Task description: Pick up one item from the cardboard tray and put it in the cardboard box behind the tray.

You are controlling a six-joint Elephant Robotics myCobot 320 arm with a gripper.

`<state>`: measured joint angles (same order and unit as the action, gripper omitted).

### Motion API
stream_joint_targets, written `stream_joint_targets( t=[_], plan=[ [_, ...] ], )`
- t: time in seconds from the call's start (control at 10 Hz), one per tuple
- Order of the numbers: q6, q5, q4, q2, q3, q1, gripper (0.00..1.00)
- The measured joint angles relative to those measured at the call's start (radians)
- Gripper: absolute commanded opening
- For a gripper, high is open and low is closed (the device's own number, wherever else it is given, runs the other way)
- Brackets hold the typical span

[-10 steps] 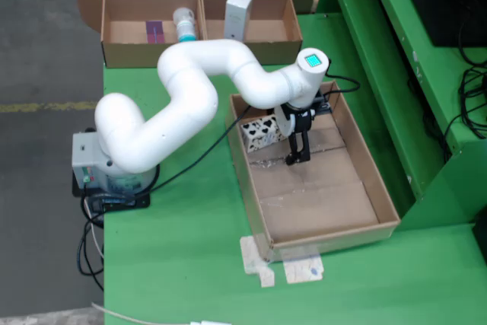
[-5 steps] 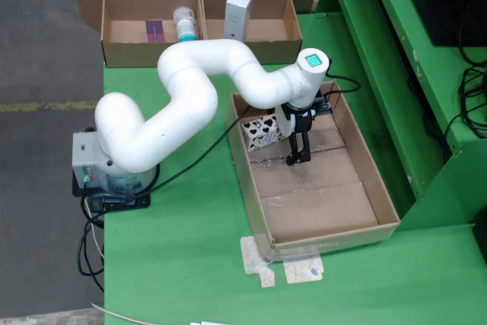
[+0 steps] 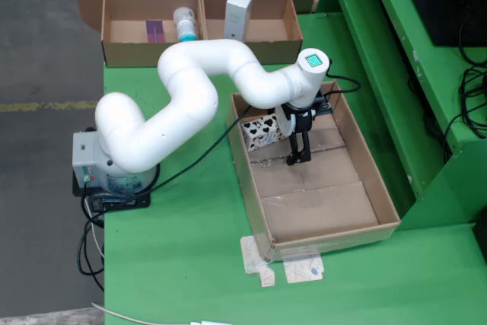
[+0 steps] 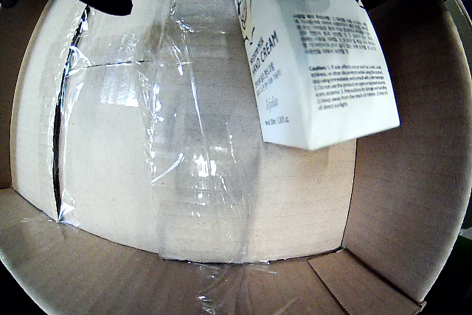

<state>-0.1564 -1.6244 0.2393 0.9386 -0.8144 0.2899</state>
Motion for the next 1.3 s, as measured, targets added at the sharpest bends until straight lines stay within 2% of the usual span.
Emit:
stream_joint_targets(
  t=[0.8,1.3],
  plan=[
    [0.0,0.002,0.0,0.0,0.0,-0.008,0.0],
    [0.009,0.003,0.001,0.0,0.003,-0.009,0.0]
  ],
)
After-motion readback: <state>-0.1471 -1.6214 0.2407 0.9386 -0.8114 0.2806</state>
